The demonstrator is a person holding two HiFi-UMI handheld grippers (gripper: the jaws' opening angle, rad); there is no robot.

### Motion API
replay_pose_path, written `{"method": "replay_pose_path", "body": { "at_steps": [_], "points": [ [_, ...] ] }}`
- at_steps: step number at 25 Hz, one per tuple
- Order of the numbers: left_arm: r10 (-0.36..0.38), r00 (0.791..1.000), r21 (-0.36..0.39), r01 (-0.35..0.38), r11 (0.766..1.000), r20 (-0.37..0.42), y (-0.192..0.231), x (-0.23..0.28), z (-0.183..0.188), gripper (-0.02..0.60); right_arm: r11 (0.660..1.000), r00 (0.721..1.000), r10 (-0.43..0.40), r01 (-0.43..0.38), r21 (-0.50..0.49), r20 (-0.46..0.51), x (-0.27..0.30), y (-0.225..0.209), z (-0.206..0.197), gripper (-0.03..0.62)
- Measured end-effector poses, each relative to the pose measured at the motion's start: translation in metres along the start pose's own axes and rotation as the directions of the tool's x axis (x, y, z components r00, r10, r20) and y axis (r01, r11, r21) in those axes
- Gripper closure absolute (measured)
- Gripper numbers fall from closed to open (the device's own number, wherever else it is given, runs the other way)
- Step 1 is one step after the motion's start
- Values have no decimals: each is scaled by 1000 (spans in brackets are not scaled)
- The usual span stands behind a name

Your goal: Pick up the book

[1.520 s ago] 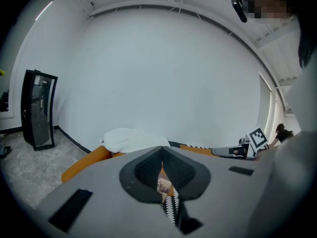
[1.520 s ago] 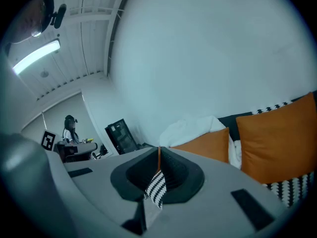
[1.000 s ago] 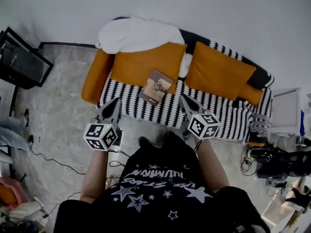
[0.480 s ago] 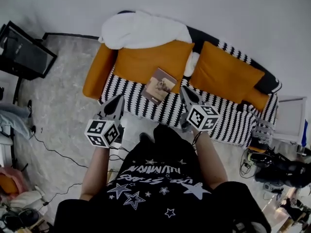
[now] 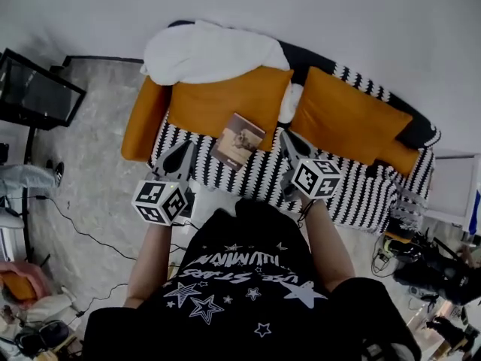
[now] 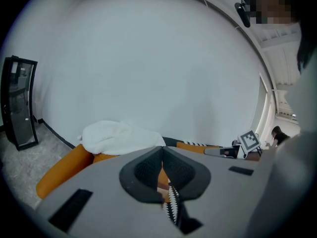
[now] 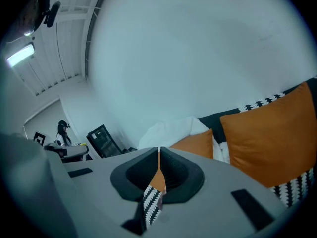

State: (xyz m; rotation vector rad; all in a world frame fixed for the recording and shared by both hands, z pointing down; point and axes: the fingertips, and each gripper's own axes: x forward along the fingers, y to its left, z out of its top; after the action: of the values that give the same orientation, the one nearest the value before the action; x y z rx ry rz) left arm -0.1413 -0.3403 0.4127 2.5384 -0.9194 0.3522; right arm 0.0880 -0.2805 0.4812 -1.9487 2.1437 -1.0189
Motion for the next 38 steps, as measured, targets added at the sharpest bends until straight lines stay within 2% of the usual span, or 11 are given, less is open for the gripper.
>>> {"method": "replay_pose_path", "body": {
  "at_steps": [8,13,20,27,33,38],
  "points": [
    [12,1000,35,-12,999,-21,-9,42,9,572,1000,999,22,-22,-11,-34,20,-42,13,565],
    [10,999,50,-8,999,-40,-9,57,12,572,999,997,-25,22,-45,-69,32,-61,10,565],
    [-40,995,70,46,996,-93,0,94,9,573,1000,996,-29,29,5,-88,48,-71,-1,565],
    [-95,982,102,113,988,-161,10,134,11,572,991,985,-97,109,77,-139,60,-101,-24,565],
    [-128,965,106,155,982,-229,17,167,-3,573,988,967,-106,129,83,-233,75,-122,-55,563],
    [-144,952,99,176,980,-269,24,188,-21,572,989,952,-76,111,100,-297,91,-132,-82,563]
  ]
}}
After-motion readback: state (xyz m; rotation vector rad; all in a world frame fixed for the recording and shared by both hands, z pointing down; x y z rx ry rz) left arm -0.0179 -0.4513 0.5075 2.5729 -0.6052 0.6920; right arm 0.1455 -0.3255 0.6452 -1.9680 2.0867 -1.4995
